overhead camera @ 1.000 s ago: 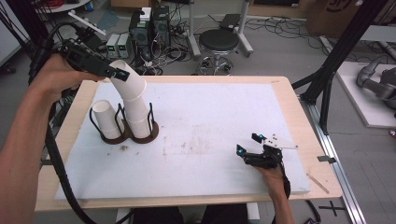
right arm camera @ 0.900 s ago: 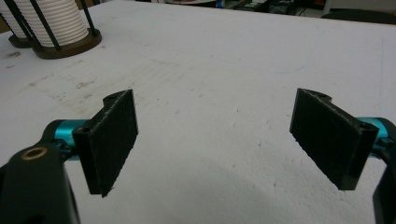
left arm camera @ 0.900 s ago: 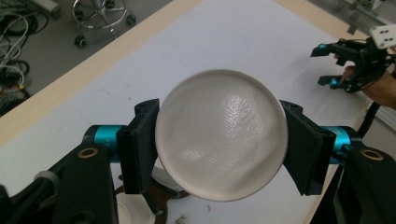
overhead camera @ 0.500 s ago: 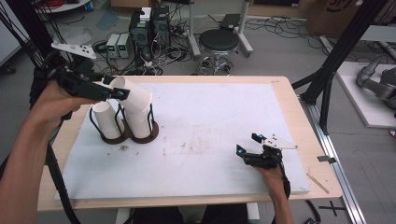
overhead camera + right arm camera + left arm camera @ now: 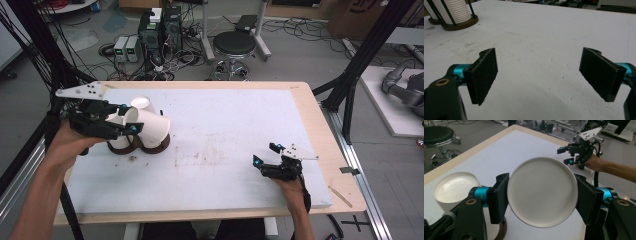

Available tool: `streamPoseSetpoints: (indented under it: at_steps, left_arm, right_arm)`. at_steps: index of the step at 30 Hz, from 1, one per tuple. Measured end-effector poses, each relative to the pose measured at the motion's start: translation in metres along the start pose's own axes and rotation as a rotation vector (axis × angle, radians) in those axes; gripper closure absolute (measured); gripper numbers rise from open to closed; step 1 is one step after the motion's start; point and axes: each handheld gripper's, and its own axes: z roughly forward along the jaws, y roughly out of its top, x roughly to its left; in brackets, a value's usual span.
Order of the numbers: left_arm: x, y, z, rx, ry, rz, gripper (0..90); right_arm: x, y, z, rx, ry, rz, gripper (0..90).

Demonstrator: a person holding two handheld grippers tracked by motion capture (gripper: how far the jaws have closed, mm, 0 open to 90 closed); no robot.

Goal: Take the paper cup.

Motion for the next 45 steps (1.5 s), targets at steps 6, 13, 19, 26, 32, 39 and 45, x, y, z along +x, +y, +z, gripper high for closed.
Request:
streamPoseSetpoints:
  at_steps: [6,13,19,26,32,39,45]
  left_arm:
    - [-0.009,-0.029,0.015,-0.027,0.008,0.080,34.8]
    - [-0.015,-0.054,0.028,-0.070,-0.011,0.095,34.8]
    - [-0.015,-0.076,0.035,-0.117,-0.039,0.054,35.0]
    - [-0.014,-0.101,0.036,-0.181,-0.048,0.022,35.0]
    - [-0.011,-0.113,0.038,-0.205,-0.045,0.010,34.9]
    - [-0.012,-0.115,0.041,-0.194,-0.039,0.007,34.9]
    - [-0.010,-0.114,0.042,-0.192,-0.035,0.008,35.0]
  right_arm:
    - [0.000,0.000,0.000,-0.001,0.002,0.001,15.6]
    - [0.000,0.000,0.000,-0.005,0.000,-0.002,15.6]
    - [0.000,0.000,0.000,-0.003,-0.003,-0.008,15.6]
    - [0.000,0.000,0.000,0.001,0.006,-0.004,15.6]
    - [-0.001,-0.001,-0.001,-0.012,0.017,-0.008,15.6]
    - [0.000,-0.001,-0.002,-0.020,0.015,-0.022,15.6]
    - [-0.001,-0.001,-0.001,-0.018,0.021,-0.018,15.6]
